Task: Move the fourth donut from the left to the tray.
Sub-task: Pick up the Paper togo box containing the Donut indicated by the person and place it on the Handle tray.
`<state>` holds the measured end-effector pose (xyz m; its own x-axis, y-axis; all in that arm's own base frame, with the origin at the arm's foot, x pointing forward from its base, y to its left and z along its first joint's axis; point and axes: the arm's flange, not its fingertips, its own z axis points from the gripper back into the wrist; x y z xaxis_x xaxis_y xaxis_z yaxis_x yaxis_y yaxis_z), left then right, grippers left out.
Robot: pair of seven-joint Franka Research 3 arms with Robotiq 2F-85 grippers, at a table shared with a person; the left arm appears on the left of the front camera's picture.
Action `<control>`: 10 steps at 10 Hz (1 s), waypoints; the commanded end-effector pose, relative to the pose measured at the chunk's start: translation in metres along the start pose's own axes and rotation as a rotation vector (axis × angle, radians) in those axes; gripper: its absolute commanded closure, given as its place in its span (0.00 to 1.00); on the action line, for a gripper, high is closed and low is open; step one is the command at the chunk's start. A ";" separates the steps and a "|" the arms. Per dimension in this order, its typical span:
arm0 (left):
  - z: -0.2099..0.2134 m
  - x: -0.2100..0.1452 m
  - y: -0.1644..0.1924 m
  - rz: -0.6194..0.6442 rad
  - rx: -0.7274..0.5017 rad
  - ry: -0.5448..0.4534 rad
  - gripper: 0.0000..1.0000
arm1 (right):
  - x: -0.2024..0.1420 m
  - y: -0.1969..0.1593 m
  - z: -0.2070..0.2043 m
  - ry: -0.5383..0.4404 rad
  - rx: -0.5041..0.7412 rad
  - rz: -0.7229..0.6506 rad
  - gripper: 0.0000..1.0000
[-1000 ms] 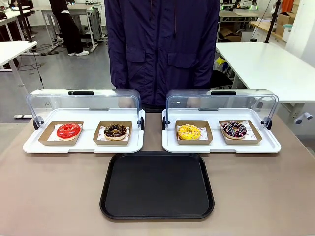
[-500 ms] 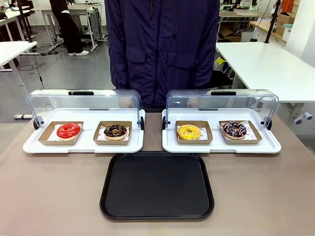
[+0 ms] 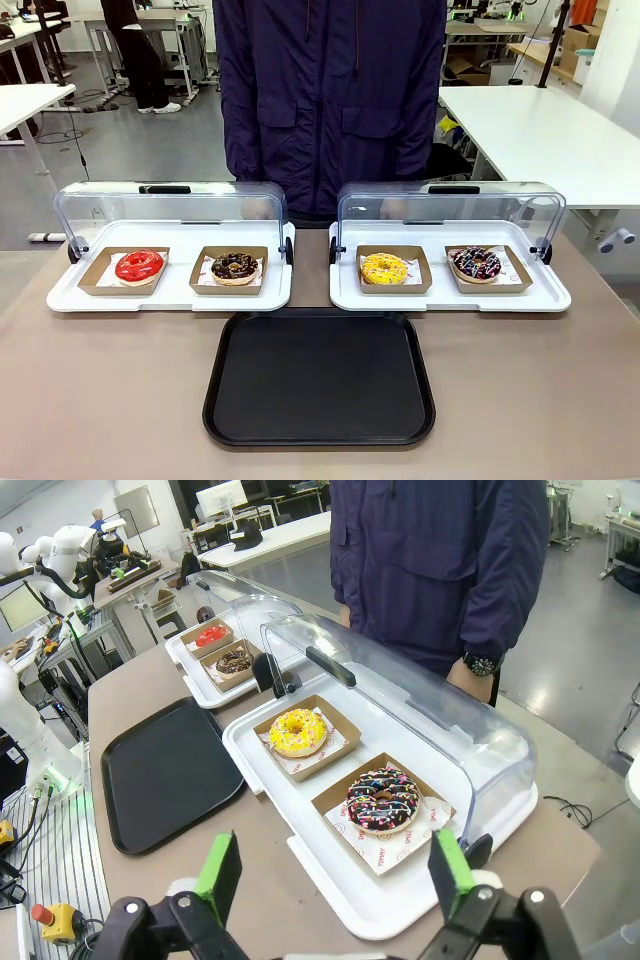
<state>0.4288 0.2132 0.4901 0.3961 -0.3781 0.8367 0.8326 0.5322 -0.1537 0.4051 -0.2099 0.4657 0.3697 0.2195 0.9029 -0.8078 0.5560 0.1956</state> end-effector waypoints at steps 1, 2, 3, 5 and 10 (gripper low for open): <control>0.000 0.001 0.000 -0.003 -0.004 -0.005 0.00 | 0.001 0.000 0.000 -0.008 0.004 0.009 0.00; 0.000 0.001 0.000 -0.003 -0.004 -0.005 0.00 | 0.001 0.000 0.000 -0.008 0.004 0.009 0.00; 0.000 0.001 0.000 -0.003 -0.004 -0.005 0.00 | 0.001 0.000 0.000 -0.008 0.004 0.009 0.00; 0.000 0.001 0.000 -0.003 -0.004 -0.005 0.00 | 0.001 0.000 0.000 -0.008 0.004 0.009 0.00; 0.000 0.001 0.000 -0.003 -0.004 -0.005 0.00 | 0.001 0.000 0.000 -0.008 0.004 0.009 0.00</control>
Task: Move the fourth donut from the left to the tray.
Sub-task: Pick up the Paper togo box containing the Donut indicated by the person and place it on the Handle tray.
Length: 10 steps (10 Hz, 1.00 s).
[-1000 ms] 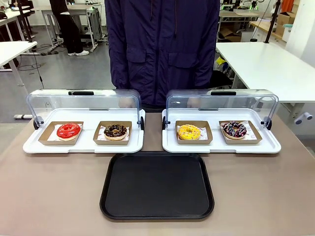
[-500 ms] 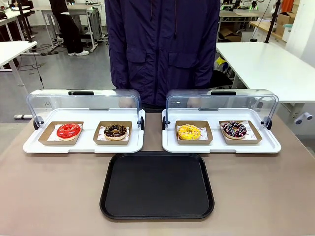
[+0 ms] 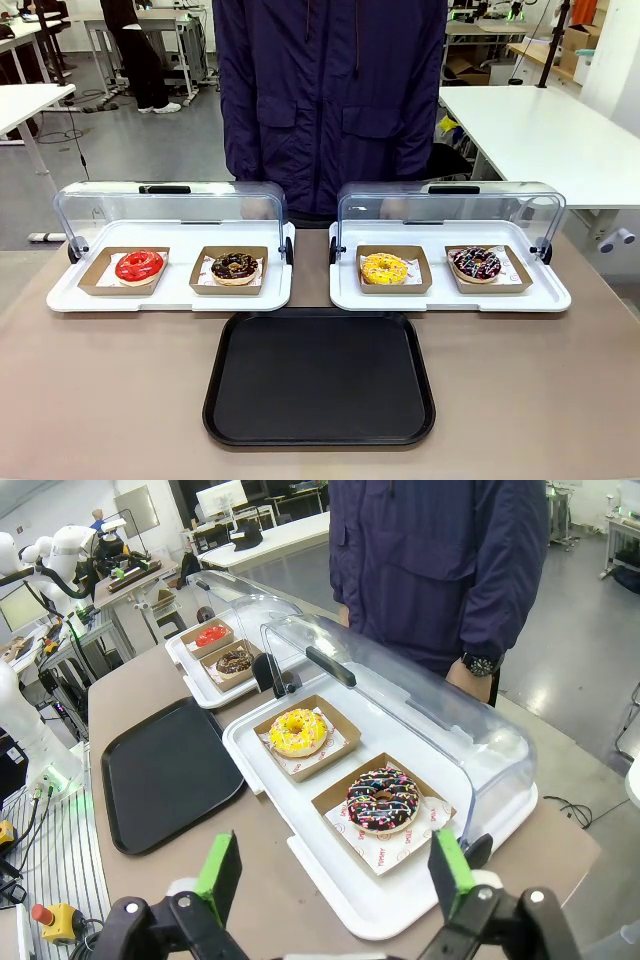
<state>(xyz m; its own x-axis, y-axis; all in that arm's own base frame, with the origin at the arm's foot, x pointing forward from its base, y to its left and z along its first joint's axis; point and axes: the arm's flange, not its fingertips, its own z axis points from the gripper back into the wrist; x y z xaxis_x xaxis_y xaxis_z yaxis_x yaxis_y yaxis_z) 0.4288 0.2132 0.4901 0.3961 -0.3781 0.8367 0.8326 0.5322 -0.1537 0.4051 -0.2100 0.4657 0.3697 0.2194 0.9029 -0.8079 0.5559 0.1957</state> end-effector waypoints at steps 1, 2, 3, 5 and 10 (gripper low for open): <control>0.000 0.001 0.000 -0.003 -0.004 -0.005 0.00 | 0.001 0.000 0.000 -0.008 0.004 0.009 0.00; 0.000 0.001 0.000 -0.003 -0.004 -0.005 0.00 | 0.001 0.000 0.000 -0.008 0.004 0.009 0.00; 0.000 0.001 0.000 -0.003 -0.004 -0.005 0.00 | 0.001 0.000 0.000 -0.008 0.004 0.009 0.00; 0.000 0.001 0.000 -0.003 -0.004 -0.005 0.00 | 0.001 0.000 0.000 -0.008 0.004 0.009 0.00; 0.000 0.001 0.000 -0.003 -0.004 -0.005 0.00 | 0.001 0.000 0.000 -0.008 0.004 0.009 0.00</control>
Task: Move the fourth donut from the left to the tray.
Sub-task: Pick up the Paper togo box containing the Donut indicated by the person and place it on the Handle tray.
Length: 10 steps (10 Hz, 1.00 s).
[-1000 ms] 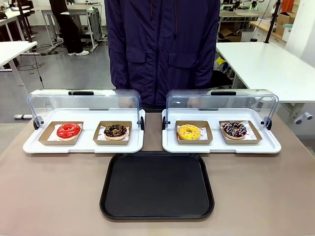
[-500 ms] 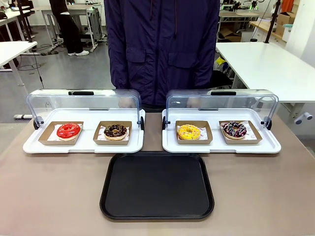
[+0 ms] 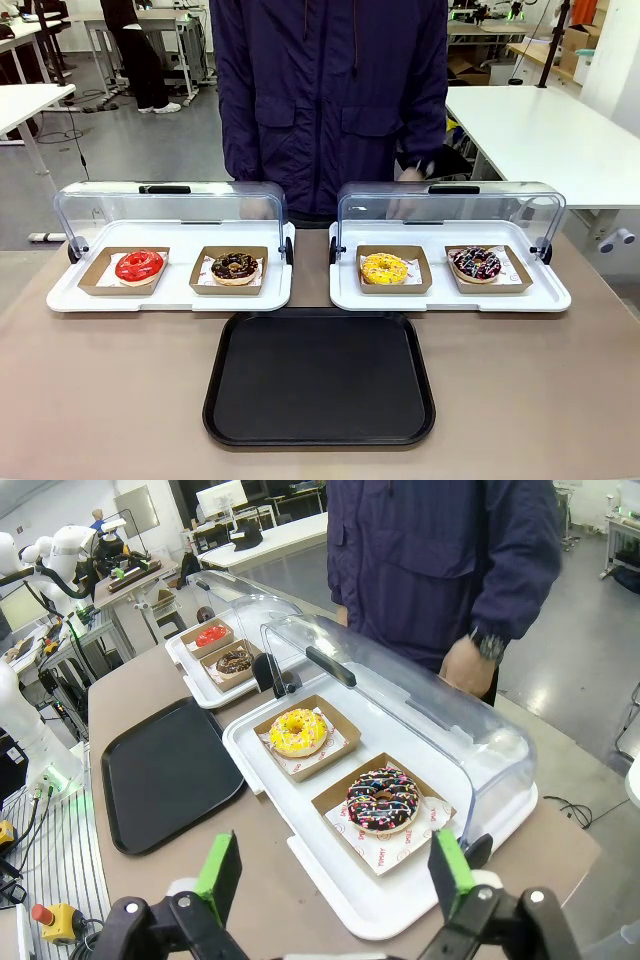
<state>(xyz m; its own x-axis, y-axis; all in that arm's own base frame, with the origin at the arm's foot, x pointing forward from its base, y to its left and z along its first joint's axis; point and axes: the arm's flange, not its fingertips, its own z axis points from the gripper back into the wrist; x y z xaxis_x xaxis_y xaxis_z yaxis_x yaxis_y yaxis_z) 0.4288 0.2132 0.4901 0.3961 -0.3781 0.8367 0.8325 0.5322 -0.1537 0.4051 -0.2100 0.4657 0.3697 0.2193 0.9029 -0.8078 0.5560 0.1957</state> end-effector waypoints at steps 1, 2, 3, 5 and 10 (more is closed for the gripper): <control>0.000 0.001 0.000 -0.003 -0.004 -0.005 0.00 | 0.001 0.000 0.000 -0.008 0.004 0.009 0.00; 0.000 0.001 0.000 -0.003 -0.004 -0.005 0.00 | 0.001 0.000 0.000 -0.008 0.004 0.009 0.00; 0.000 0.001 0.000 -0.003 -0.004 -0.005 0.00 | 0.001 0.000 0.000 -0.008 0.004 0.009 0.00; 0.000 0.001 0.000 -0.003 -0.004 -0.005 0.00 | 0.001 0.000 0.000 -0.008 0.004 0.009 0.00; 0.000 0.001 0.000 -0.003 -0.004 -0.005 0.00 | 0.001 0.000 0.000 -0.008 0.004 0.009 0.00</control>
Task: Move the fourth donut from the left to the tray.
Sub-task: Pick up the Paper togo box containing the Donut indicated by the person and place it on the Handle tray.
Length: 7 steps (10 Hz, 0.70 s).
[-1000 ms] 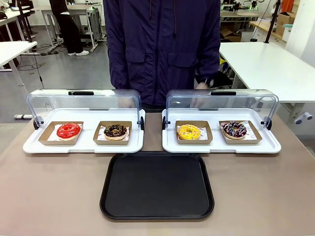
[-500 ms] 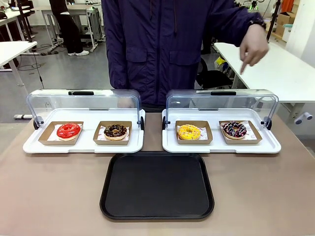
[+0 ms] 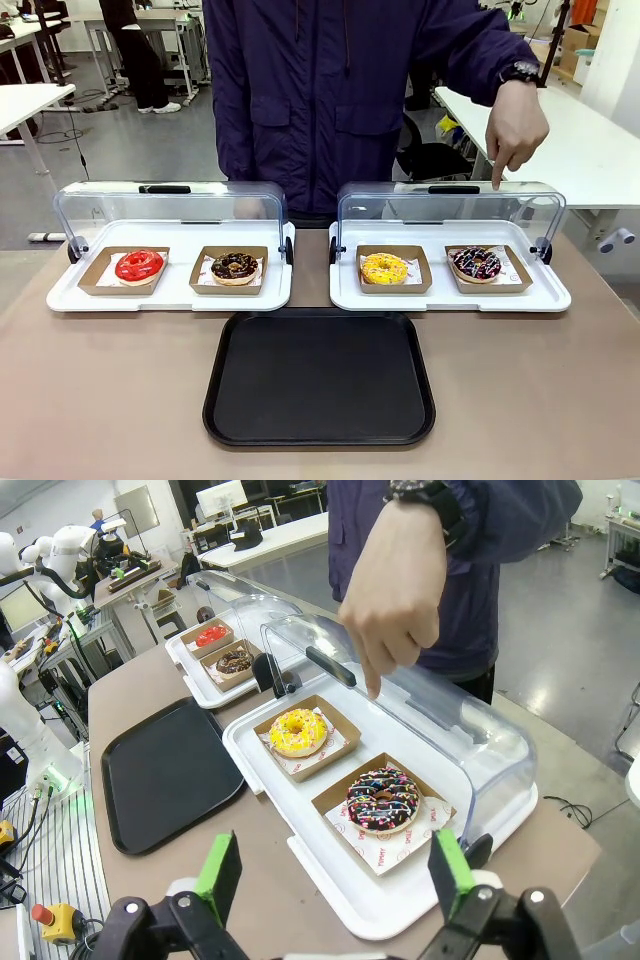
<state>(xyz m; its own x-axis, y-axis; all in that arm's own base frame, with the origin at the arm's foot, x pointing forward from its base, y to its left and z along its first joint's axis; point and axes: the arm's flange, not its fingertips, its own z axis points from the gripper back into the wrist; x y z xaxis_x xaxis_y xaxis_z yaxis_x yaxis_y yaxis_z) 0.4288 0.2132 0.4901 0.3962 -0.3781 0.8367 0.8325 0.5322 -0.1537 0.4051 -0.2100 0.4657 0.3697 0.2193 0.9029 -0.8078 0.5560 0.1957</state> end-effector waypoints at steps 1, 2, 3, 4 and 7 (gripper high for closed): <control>0.000 0.001 0.000 -0.003 -0.004 -0.005 0.00 | 0.001 0.000 0.000 -0.008 0.004 0.009 0.00; 0.000 0.001 0.000 -0.003 -0.004 -0.005 0.00 | 0.001 0.000 0.000 -0.008 0.004 0.009 0.00; 0.000 0.001 0.000 -0.003 -0.004 -0.005 0.00 | 0.001 0.000 0.000 -0.008 0.004 0.009 0.00; 0.000 0.001 0.000 -0.003 -0.004 -0.005 0.00 | 0.001 0.000 0.000 -0.008 0.004 0.009 0.00; 0.000 0.001 0.000 -0.003 -0.004 -0.005 0.00 | 0.001 0.000 0.000 -0.008 0.004 0.009 0.00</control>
<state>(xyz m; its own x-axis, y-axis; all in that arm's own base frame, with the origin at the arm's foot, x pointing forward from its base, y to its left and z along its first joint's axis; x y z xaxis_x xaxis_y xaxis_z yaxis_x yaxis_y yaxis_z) 0.4288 0.2132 0.4901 0.3962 -0.3781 0.8367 0.8325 0.5322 -0.1537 0.4051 -0.2100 0.4657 0.3697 0.2193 0.9029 -0.8078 0.5560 0.1957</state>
